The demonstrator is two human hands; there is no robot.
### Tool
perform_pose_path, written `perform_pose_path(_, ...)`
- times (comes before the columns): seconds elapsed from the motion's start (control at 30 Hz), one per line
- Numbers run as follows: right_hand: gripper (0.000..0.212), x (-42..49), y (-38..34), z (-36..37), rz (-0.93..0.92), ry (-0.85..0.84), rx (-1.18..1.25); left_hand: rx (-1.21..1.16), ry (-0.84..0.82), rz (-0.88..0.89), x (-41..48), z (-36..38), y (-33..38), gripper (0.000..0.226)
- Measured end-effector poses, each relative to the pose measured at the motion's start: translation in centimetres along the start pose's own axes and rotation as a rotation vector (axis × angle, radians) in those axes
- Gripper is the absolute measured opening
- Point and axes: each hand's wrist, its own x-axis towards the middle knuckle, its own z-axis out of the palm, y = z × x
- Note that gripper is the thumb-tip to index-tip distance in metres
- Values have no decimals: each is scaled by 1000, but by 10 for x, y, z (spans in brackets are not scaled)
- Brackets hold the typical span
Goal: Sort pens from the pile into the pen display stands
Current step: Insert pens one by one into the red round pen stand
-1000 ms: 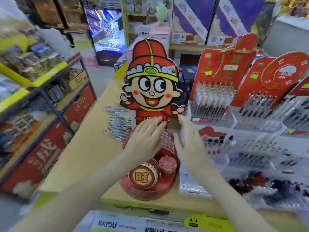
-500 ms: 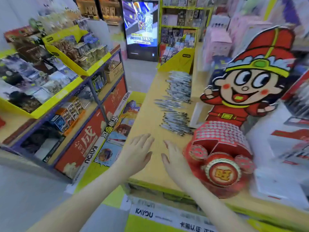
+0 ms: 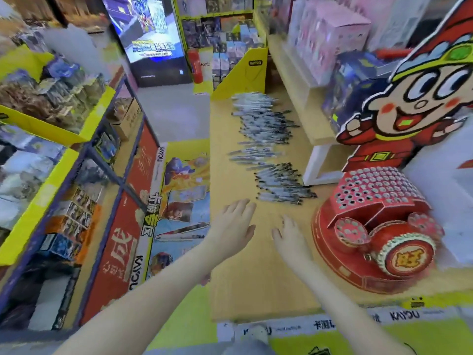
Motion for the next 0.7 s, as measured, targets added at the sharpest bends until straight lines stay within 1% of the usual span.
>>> perform_pose_path(0.1, 55, 30, 11, 9, 262, 78, 88, 23, -109, 38, 35, 6, -32, 54)
perform_pose_path(0.17, 58, 39, 13, 15, 376, 101, 137, 20, -130, 46, 52, 10, -48, 54)
perform_pose_path(0.33, 58, 65, 12, 30, 548, 204, 143, -13, -208, 69, 105, 34, -78, 56)
perform_pose_path(0.53, 54, 103, 9, 50, 783, 328, 165, -11, -346, 202, 188, 78, -103, 61)
perform_pose_path(0.7, 49, 134, -8, 59, 968, 532, 282, -79, -445, 355, 239, 104, -117, 71)
